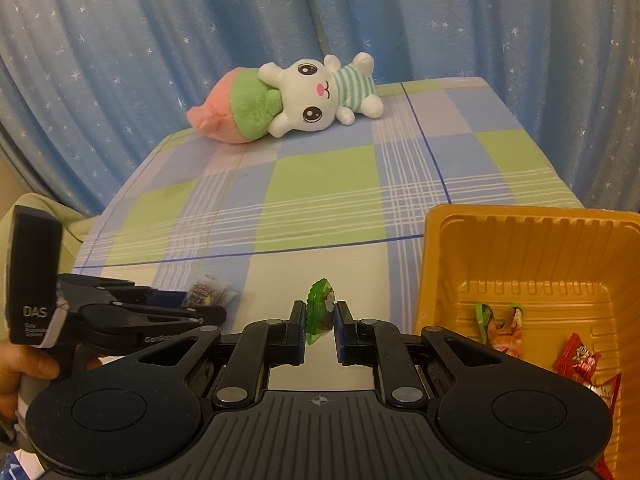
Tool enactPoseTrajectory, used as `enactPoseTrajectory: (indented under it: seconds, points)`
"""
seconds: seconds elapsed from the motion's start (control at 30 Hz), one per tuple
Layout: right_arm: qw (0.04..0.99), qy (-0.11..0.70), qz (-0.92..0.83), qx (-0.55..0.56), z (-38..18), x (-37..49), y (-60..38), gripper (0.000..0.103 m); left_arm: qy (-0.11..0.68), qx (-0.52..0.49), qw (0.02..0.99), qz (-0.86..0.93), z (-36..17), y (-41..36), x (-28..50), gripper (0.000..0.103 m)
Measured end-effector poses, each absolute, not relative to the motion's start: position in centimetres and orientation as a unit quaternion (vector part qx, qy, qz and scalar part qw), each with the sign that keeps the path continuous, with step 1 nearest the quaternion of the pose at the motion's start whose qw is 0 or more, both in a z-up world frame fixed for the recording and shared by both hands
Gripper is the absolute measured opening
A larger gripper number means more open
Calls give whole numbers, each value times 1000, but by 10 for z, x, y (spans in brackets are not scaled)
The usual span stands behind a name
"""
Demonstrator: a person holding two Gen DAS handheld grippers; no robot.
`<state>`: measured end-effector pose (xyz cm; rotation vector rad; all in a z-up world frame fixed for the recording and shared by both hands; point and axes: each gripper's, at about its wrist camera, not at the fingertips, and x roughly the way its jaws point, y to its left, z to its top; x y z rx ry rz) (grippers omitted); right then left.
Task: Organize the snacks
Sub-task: 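Carry the clear packet and green candy over the orange tray with both grippers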
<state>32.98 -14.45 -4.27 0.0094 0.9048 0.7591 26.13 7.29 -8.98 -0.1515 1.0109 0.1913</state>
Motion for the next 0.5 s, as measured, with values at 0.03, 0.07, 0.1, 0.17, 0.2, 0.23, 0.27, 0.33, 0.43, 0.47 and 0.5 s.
enactPoseTrajectory:
  seconds: [0.03,0.07,0.1,0.17,0.2,0.23,0.27,0.33,0.43,0.47,0.5]
  points:
    - [831,426,359,4,-42,327,-144,14,482,-76,868,94,-87,73,257,34]
    - [831,424,361,4,-41,324,-143,14,482,-79,867,96,-84,73,253,34]
    - [830,423,362,3,-39,322,-142,14,480,-82,868,99,-81,74,248,34]
    - [830,421,366,3,-37,316,-142,14,478,-87,868,104,-75,74,239,34]
    - [830,419,367,3,-36,312,-141,14,478,-88,868,106,-71,74,235,34]
    - [830,418,369,2,-35,309,-142,14,477,-90,868,109,-68,74,230,34]
    - [830,417,370,3,-34,305,-143,14,475,-93,868,112,-65,74,225,34]
    - [829,416,373,5,-32,298,-145,14,474,-97,867,116,-59,73,216,34]
    - [829,414,375,10,-28,287,-151,14,472,-97,868,119,-49,68,202,34]
    - [830,413,375,10,-26,283,-154,14,470,-98,869,118,-46,66,198,34]
    - [830,412,375,12,-24,280,-157,14,468,-100,870,117,-43,63,193,34]
